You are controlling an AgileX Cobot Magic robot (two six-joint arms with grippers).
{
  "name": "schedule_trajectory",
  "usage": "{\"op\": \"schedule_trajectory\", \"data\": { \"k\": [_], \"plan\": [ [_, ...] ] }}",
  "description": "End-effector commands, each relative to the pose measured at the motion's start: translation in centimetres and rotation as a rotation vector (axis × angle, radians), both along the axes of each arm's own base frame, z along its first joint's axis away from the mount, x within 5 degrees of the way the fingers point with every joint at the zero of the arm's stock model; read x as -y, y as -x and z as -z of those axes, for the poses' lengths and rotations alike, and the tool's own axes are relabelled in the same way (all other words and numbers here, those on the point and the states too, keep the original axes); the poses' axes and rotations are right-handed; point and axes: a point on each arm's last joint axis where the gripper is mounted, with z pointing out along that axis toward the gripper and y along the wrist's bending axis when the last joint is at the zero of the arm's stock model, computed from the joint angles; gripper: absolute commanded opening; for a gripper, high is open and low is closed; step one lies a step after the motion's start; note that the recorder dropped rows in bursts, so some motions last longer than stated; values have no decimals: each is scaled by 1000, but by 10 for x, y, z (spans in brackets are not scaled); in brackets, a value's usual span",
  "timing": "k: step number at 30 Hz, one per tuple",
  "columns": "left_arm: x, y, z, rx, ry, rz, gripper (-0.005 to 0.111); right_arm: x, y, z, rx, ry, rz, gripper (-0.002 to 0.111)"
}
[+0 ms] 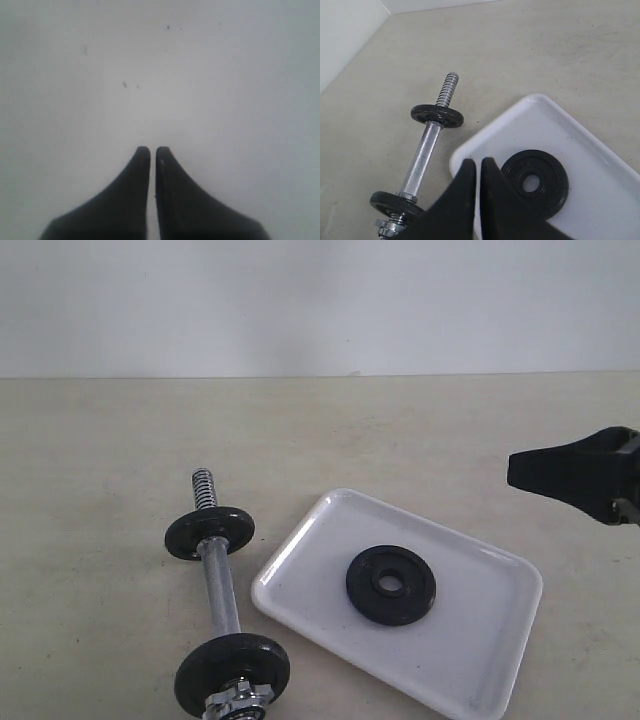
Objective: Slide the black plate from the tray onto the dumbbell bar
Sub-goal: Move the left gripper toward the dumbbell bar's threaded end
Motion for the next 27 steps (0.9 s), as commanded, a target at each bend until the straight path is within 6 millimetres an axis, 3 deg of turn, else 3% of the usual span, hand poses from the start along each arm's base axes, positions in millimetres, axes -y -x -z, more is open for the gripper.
{"op": "schedule_trajectory", "data": {
  "k": [1,2,4,10,12,14,18,22,27],
  "plan": [
    [-2,-2,10,-150,-1066,-191,4,-1,0,-1,4,-4,-12,0],
    [-2,-3,15,-210,-1202,-187,4,-1,0,-1,4,-4,-12,0],
    [-3,-3,22,-294,-1254,-163,4,-1,0,-1,4,-4,-12,0],
    [-8,-5,34,-389,-522,-115,4,-3,2,-1,-11,-26,-39,0],
    [-8,-8,47,-491,-367,-89,4,-4,3,-2,-19,-36,-43,0],
    [-7,-9,63,-638,-325,-58,4,-4,3,-2,-34,-48,-34,0],
    [10,-14,91,-850,-213,44,4,-4,3,-2,-52,-64,-24,0],
    [34,-19,105,-924,-69,142,4,-4,3,-2,-53,-65,-23,0],
    [63,-25,129,-1050,-63,256,4,-4,3,-2,-55,-66,-22,0]
  ]
}}
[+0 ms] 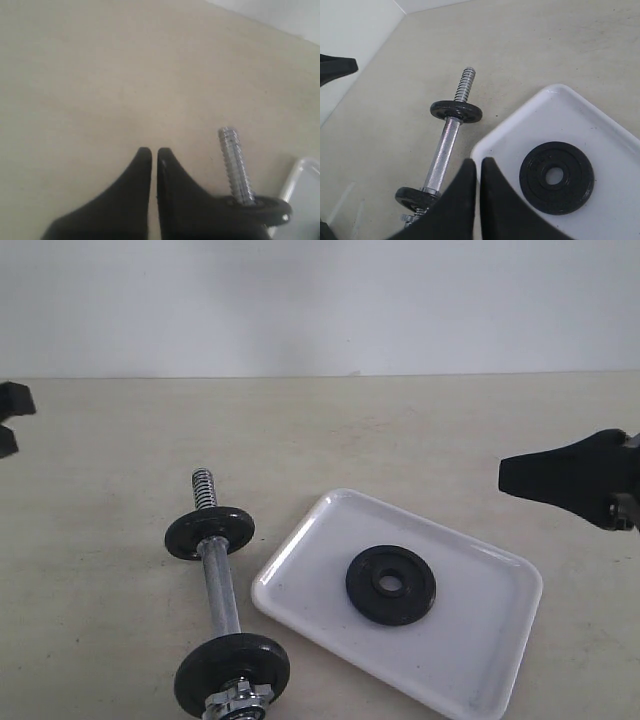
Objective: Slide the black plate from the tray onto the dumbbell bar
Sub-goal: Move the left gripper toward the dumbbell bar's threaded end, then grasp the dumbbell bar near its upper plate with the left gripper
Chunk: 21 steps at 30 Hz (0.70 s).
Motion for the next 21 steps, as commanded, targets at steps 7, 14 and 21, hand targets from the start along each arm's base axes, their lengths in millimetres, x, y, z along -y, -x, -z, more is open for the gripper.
{"op": "schedule_trajectory", "data": {
  "k": [7,14,21],
  "plan": [
    [54,-13,65,-290,47,136,4,0,-1,0,-1,-1,10,0],
    [70,-19,118,-459,23,145,37,-1,0,0,-8,-12,-6,0],
    [72,-21,153,-594,50,77,86,-2,2,-1,-11,-21,-25,0]
  ]
}}
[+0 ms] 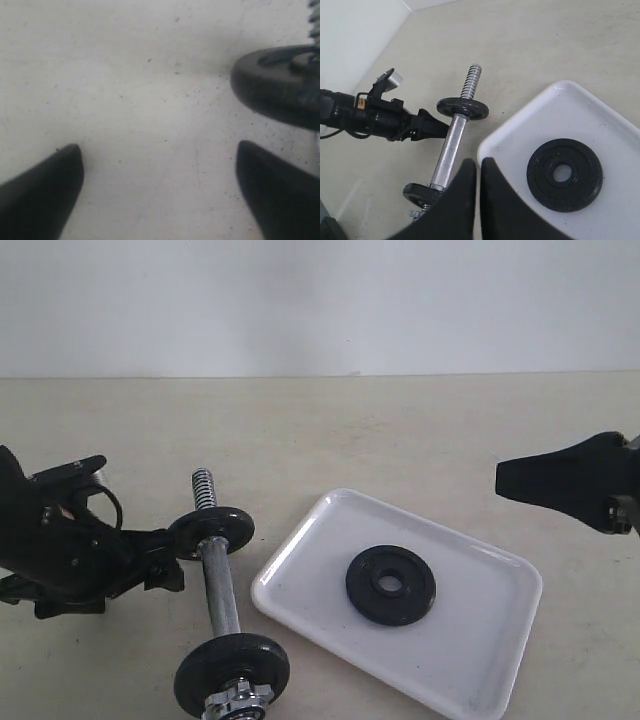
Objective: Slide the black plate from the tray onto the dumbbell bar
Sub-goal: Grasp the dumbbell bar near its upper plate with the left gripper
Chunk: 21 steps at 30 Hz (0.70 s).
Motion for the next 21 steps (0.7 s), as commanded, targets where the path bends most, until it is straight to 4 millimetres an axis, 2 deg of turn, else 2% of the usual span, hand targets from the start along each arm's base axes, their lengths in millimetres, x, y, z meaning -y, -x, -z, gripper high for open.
{"op": "schedule_trajectory", "data": {
  "k": [1,7,16,21],
  "plan": [
    [4,2,20,-100,8,-31,85,-1,0,0,-1,-6,-7,0],
    [8,-6,15,-125,26,-26,83,-1,0,0,-1,-6,-7,0],
    [14,-2,6,-235,44,40,81,0,0,0,0,-3,-1,0],
    [14,1,-12,-207,64,53,77,0,0,0,0,-3,-1,0]
  ]
}}
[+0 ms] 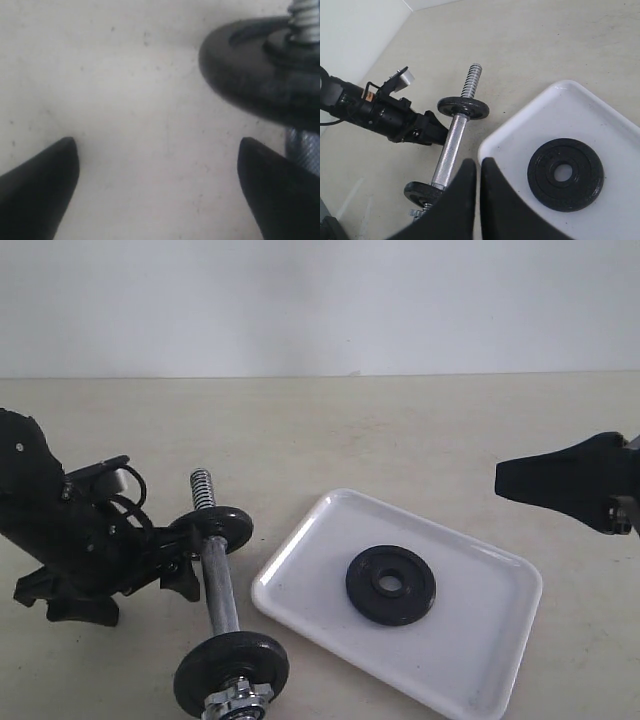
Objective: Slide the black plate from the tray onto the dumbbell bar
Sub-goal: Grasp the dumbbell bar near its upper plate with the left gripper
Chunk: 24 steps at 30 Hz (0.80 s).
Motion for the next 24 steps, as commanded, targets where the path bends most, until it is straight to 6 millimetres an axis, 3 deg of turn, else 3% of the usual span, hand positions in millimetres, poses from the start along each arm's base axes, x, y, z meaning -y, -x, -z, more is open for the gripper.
{"op": "schedule_trajectory", "data": {
  "k": [1,6,13,24],
  "plan": [
    [1,12,-10,-45,19,17,77,0,-1,0,1,-1,3,0],
    [2,16,-38,15,79,0,76,0,-1,0,1,-1,3,0],
    [15,16,-78,170,319,-51,76,-1,0,0,-1,-7,-10,0],
    [16,8,-83,258,354,-110,71,-4,4,-1,-15,-32,-54,0]
  ]
}}
